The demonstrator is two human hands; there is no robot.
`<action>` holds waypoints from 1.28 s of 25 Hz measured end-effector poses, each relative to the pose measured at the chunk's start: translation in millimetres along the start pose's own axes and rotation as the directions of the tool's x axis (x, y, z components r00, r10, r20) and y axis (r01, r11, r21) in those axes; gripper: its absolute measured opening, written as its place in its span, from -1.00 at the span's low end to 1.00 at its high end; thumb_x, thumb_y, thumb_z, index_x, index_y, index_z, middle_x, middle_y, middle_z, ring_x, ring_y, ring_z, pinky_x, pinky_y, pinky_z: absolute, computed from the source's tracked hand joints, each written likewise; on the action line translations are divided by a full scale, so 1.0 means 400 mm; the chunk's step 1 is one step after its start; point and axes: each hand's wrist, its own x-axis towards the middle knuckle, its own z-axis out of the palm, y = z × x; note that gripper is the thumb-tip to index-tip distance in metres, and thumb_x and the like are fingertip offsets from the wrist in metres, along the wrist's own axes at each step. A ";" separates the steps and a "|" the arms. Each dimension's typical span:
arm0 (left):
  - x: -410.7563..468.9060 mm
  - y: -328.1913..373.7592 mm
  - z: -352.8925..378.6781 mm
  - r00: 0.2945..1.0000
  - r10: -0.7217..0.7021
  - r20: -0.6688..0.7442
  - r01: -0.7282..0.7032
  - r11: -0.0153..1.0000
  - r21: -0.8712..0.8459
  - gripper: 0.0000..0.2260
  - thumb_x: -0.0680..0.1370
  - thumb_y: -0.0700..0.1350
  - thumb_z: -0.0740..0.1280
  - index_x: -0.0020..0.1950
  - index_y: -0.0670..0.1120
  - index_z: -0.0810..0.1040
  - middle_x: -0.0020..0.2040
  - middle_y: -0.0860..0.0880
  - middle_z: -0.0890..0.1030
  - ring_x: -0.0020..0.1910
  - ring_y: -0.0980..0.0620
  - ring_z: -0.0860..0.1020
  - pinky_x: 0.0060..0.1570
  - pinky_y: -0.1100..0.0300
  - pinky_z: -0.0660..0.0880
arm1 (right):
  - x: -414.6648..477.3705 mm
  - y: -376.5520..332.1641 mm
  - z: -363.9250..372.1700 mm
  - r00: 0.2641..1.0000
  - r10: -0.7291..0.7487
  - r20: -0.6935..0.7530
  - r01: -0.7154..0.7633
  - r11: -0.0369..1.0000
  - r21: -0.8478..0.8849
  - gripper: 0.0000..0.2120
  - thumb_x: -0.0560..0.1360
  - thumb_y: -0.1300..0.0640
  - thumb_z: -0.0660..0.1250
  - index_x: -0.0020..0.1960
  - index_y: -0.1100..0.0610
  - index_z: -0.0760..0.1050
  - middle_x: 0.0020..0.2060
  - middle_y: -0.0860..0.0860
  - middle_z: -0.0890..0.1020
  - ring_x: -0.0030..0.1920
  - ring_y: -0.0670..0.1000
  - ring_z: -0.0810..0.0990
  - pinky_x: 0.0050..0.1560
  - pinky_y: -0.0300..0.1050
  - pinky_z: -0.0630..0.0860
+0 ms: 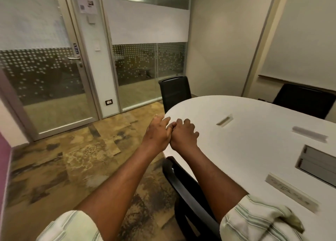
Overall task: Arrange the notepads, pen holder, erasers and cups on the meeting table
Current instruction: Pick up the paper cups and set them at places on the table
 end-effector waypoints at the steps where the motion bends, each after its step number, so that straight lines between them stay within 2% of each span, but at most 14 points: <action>1: 0.011 -0.046 -0.010 1.000 -0.019 -0.012 0.019 1.000 0.009 -0.63 0.63 -0.01 0.13 0.34 -0.17 0.45 0.27 -0.13 0.50 0.34 -0.08 0.37 0.44 0.10 0.19 | 0.029 -0.033 0.028 0.999 -0.034 0.015 0.034 0.999 0.000 -0.59 0.49 0.11 0.22 0.32 0.13 0.28 0.29 0.17 0.32 0.30 0.22 0.31 0.21 0.21 0.32; 4: 0.060 -0.190 -0.027 0.995 -0.094 -0.012 0.095 0.993 0.073 -0.61 0.63 0.02 0.11 0.37 -0.16 0.41 0.30 -0.13 0.48 0.38 -0.09 0.34 0.46 0.08 0.16 | 0.138 -0.113 0.114 0.993 -0.114 0.024 0.113 0.993 0.031 -0.59 0.55 0.05 0.15 0.35 0.17 0.25 0.36 0.20 0.27 0.39 0.22 0.23 0.33 0.22 0.23; 7: 0.121 -0.320 -0.031 0.984 -0.175 -0.016 0.176 0.978 0.112 -0.57 0.62 0.07 0.11 0.40 -0.13 0.36 0.35 -0.15 0.43 0.41 -0.11 0.29 0.40 0.05 0.21 | 0.266 -0.161 0.192 0.985 -0.170 0.014 0.169 0.985 0.029 -0.51 0.61 -0.06 0.08 0.43 0.19 0.20 0.45 0.22 0.19 0.48 0.21 0.11 0.43 0.19 0.15; 10: 0.206 -0.432 -0.035 0.969 -0.245 0.023 0.240 0.961 0.137 -0.49 0.61 0.15 0.09 0.45 -0.13 0.27 0.41 -0.15 0.37 0.45 -0.12 0.24 0.39 0.02 0.21 | 0.398 -0.201 0.261 0.983 -0.172 0.063 0.170 0.985 0.032 -0.47 0.61 -0.15 0.03 0.43 0.18 0.20 0.47 0.20 0.18 0.50 0.20 0.08 0.43 0.20 0.13; 14: 0.335 -0.595 -0.028 0.955 -0.298 -0.002 0.294 0.942 0.159 -0.46 0.60 0.18 0.08 0.49 -0.09 0.20 0.46 -0.11 0.31 0.49 -0.09 0.17 0.41 0.03 0.20 | 0.562 -0.290 0.350 0.975 -0.185 0.126 0.184 0.983 0.016 -0.44 0.61 -0.18 0.01 0.46 0.16 0.16 0.49 0.22 0.12 0.51 0.22 0.04 0.45 0.23 0.11; 18: 0.426 -0.749 -0.013 0.950 -0.310 0.031 0.302 0.941 0.154 -0.46 0.60 0.18 0.09 0.49 -0.09 0.20 0.47 -0.12 0.29 0.51 -0.09 0.15 0.42 0.03 0.18 | 0.686 -0.373 0.433 0.967 -0.179 0.180 0.178 0.984 0.018 -0.42 0.61 -0.19 -0.02 0.49 0.16 0.11 0.51 0.21 0.07 0.53 0.20 -0.04 0.45 0.25 0.04; 22: 0.565 -0.968 -0.006 0.951 -0.307 0.018 0.302 0.942 0.146 -0.49 0.60 0.15 0.09 0.48 -0.09 0.23 0.46 -0.13 0.31 0.50 -0.12 0.16 0.42 0.00 0.19 | 0.846 -0.471 0.534 0.973 -0.149 0.174 0.154 0.988 -0.016 -0.42 0.61 -0.20 -0.03 0.47 0.17 0.11 0.50 0.20 0.08 0.53 0.19 -0.03 0.44 0.28 0.07; 25: 0.677 -1.105 -0.012 0.964 -0.266 0.010 0.262 0.955 0.139 -0.49 0.61 0.15 0.09 0.48 -0.08 0.24 0.47 -0.14 0.29 0.50 -0.12 0.16 0.43 0.00 0.18 | 0.965 -0.535 0.615 0.983 -0.086 0.161 0.090 0.996 -0.020 -0.42 0.61 -0.19 -0.02 0.47 0.17 0.12 0.49 0.21 0.09 0.52 0.20 0.00 0.43 0.28 0.07; 32: 0.975 -1.413 -0.042 0.981 -0.170 0.098 0.158 0.979 0.126 -0.46 0.61 0.17 0.05 0.51 -0.08 0.19 0.50 -0.13 0.24 0.51 -0.10 0.14 0.46 0.01 0.16 | 1.219 -0.706 0.783 0.993 0.060 0.105 -0.063 0.998 0.027 -0.39 0.60 -0.21 0.00 0.49 0.17 0.09 0.50 0.20 0.11 0.51 0.18 0.05 0.47 0.23 0.08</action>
